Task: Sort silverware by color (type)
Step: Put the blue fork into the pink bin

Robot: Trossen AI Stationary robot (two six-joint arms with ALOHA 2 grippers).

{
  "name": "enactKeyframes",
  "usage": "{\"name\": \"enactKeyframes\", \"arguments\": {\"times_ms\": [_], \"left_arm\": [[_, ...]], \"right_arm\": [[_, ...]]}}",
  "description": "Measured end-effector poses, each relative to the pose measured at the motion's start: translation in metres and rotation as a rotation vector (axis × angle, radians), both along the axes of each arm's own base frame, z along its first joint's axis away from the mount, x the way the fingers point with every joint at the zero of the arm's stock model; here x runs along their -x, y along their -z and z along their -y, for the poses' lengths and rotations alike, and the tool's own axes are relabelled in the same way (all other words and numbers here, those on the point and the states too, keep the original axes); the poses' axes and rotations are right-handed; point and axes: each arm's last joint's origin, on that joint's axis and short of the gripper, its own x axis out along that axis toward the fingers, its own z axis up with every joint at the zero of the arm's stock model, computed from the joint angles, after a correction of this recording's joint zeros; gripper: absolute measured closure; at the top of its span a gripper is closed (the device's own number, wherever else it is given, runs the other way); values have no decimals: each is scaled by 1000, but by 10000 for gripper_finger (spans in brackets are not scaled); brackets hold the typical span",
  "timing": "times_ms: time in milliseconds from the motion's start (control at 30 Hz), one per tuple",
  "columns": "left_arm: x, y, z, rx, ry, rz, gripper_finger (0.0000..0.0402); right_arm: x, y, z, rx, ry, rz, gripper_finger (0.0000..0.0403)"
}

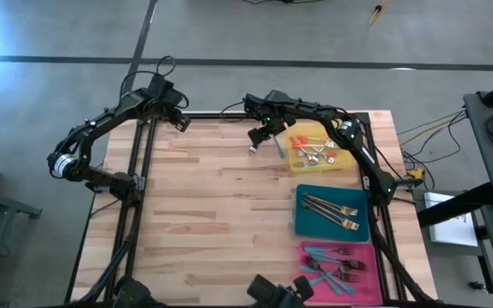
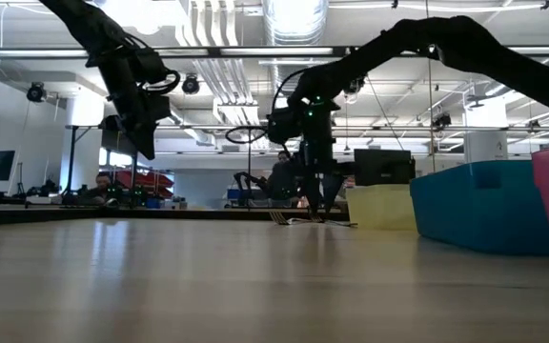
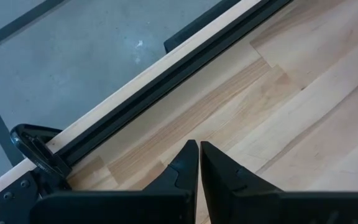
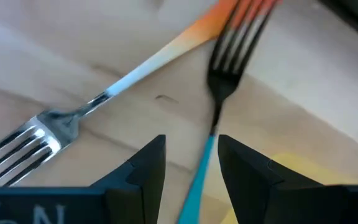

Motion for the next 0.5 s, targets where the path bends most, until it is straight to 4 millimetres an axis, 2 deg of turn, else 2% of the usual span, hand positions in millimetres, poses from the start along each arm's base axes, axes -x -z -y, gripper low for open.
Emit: {"name": "enactKeyframes", "arguments": {"times_ms": [267,500], "left_arm": [[0,0,-1,-6,-2,4,401],[0,0,-1,-3,-9,7,401]], "right_arm": [[9,8,15,-13,20,-17,264],[12,14,20,-77,-20,18,264]]}}
